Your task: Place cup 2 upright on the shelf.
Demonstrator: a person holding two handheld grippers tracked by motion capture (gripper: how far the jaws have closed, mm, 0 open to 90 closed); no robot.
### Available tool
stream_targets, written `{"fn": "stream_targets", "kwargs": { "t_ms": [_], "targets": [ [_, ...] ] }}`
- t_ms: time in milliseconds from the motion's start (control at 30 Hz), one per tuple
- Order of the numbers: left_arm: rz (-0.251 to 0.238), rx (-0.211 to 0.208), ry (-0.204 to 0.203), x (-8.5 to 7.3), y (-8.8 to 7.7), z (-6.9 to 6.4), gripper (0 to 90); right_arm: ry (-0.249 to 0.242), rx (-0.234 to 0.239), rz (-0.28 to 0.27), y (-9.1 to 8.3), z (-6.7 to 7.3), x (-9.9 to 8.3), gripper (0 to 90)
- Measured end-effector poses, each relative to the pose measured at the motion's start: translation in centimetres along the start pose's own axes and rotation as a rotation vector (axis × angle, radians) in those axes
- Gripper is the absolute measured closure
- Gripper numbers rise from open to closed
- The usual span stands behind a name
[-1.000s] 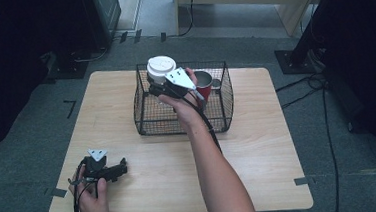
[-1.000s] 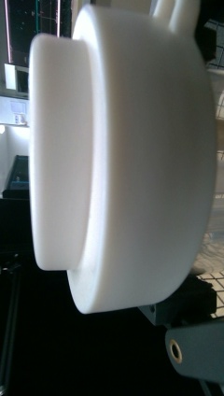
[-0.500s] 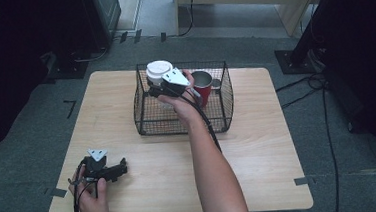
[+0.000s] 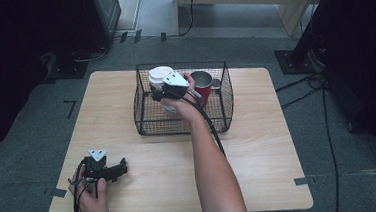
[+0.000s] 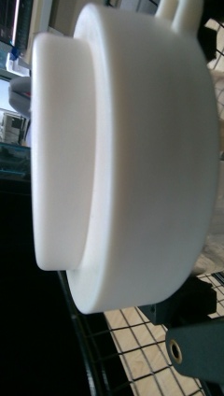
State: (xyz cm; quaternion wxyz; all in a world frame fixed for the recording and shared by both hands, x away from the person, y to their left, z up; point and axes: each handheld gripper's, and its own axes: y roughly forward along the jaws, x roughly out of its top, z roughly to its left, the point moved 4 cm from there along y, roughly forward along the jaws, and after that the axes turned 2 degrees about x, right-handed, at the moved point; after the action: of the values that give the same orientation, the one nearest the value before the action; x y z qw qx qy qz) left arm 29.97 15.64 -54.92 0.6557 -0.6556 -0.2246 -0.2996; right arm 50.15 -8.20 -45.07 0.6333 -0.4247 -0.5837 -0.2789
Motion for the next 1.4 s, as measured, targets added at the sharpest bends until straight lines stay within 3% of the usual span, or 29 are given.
{"fn": "stream_targets", "kwargs": {
  "t_ms": [600, 1133, 1400],
  "targets": [
    [0.0, 0.0, 0.0, 0.0, 0.0, 0.0, 0.1, 0.071, 0.005, 0.027, -0.7, -1.0, -0.5, 15.0],
    [-0.001, 0.0, -0.001, 0.0, 0.0, 0.0, 0.1, 0.015, 0.06, 0.048, -2.3, -1.5, -0.7, 3.0],
    [-0.001, 0.0, -0.001, 0.0, 0.0, 0.0, 0.1, -0.002, 0.084, 0.02, -3.4, -1.7, -0.1, 0.0]
  ]
}}
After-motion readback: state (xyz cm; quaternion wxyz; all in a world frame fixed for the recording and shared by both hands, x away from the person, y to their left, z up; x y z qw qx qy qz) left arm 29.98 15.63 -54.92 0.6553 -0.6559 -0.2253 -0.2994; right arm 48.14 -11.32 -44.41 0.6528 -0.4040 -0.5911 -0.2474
